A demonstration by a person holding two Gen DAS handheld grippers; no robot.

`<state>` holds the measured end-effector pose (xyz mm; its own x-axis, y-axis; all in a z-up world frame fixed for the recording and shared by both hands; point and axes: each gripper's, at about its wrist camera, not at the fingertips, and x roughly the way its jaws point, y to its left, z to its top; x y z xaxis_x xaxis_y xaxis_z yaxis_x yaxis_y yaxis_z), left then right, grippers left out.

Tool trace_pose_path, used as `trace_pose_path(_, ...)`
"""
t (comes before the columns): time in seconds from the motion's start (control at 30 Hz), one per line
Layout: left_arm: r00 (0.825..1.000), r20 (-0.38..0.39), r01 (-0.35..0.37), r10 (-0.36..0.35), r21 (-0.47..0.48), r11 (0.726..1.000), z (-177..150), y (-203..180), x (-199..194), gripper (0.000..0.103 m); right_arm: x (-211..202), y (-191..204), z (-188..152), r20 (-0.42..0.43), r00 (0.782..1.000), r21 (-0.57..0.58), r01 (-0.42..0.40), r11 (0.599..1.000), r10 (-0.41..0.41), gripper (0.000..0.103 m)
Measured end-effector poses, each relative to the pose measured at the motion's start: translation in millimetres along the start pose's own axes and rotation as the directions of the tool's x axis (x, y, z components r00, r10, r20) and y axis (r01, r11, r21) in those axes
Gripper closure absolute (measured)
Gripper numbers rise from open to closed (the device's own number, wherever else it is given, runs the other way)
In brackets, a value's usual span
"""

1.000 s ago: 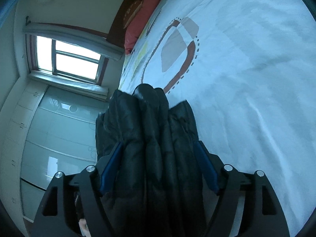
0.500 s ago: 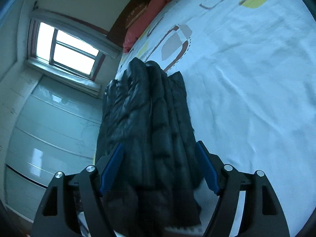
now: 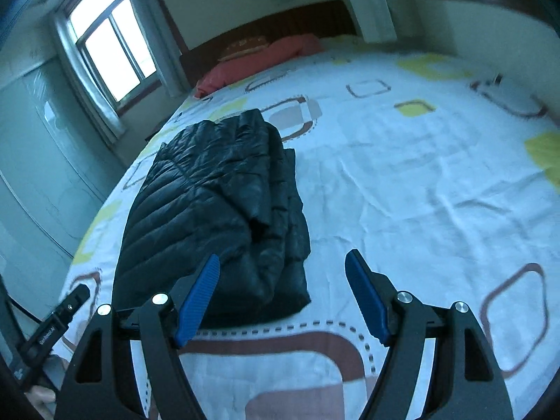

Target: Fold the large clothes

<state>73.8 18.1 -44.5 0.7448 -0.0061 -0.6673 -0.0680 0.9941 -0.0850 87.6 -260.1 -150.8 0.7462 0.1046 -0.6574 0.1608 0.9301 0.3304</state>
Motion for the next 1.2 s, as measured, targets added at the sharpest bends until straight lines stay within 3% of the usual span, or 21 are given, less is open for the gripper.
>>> trace_pose_path(0.5, 0.996, 0.081, -0.037, 0.036, 0.022, 0.999, -16, -4, -62, 0.007, -41, 45, -26, 0.079, 0.995, -0.14, 0.072, 0.987, -0.062, 0.025)
trace_pose_path(1.2, 0.994, 0.107, -0.013, 0.01, 0.031, 0.999, -18, -18, -83, 0.007, -65, 68, -30, 0.141, 0.987, -0.206, 0.099, 0.974, -0.07, 0.025)
